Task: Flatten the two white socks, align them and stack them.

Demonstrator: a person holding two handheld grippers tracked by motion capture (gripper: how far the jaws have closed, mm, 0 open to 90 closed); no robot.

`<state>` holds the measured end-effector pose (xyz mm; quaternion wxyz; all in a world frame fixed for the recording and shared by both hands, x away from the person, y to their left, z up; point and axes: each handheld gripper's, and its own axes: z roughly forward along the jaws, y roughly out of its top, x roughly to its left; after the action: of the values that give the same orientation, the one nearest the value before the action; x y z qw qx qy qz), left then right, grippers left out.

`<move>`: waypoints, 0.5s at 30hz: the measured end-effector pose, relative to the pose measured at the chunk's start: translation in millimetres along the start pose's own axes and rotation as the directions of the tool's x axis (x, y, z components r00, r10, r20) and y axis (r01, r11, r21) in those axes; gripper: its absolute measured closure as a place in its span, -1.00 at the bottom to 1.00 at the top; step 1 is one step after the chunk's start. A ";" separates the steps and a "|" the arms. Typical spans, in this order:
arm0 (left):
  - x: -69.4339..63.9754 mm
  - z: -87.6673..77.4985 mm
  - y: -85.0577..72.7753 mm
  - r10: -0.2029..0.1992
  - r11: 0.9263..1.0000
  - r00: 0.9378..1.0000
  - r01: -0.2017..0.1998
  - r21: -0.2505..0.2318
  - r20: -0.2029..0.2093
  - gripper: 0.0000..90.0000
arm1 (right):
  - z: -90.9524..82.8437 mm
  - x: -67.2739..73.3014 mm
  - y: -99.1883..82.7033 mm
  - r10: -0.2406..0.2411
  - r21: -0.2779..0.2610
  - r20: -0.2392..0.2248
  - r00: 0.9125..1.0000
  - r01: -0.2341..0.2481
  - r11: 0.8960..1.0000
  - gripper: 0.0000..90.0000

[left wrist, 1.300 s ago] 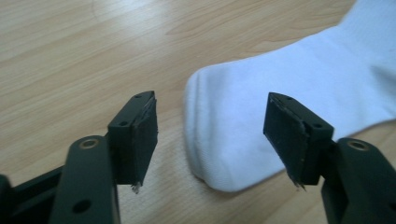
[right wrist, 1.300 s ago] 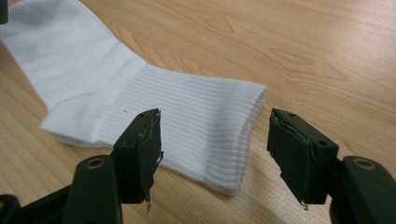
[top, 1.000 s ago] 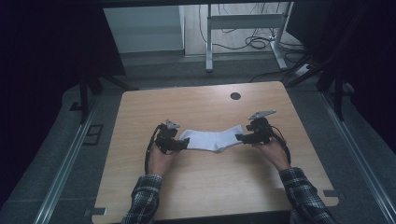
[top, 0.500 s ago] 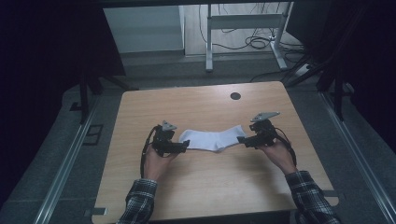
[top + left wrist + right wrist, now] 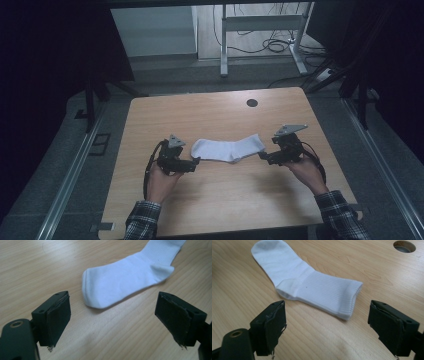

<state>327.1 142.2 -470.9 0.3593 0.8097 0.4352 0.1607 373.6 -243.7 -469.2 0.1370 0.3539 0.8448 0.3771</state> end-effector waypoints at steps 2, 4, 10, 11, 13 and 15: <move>-0.7 -5.4 -3.5 0.005 1.000 1.000 -0.005 -0.004 -0.001 -0.70 | -4.4 0.5 -3.0 -0.001 -0.005 0.002 1.000 0.001 1.000 -0.70; -1.8 -10.6 -7.4 0.011 1.000 1.000 -0.011 -0.003 -0.007 -0.70 | -9.0 0.2 -6.2 0.001 -0.008 0.003 1.000 -0.001 1.000 -0.71; -4.1 -24.6 -20.6 0.019 1.000 1.000 -0.019 -0.003 -0.017 -0.71 | -23.6 1.6 -14.5 0.003 -0.014 0.011 1.000 -0.003 1.000 -0.73; -4.3 -26.5 -23.2 0.019 1.000 1.000 -0.019 -0.006 -0.014 -0.71 | -26.0 2.1 -15.9 0.002 -0.017 0.011 1.000 -0.002 1.000 -0.73; -5.0 -29.3 -29.0 0.016 1.000 1.000 -0.016 -0.013 -0.014 -0.72 | -30.7 3.4 -19.5 0.002 -0.025 0.011 1.000 -0.002 1.000 -0.74; -5.5 -31.2 -35.3 0.019 1.000 1.000 -0.019 -0.011 -0.017 -0.72 | -33.3 4.5 -22.7 0.003 -0.028 0.010 1.000 -0.003 1.000 -0.74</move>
<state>285.3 164.3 -474.6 0.3585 0.8104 0.4297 0.1733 342.6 -269.1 -463.2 0.1455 0.3551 0.8383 0.3873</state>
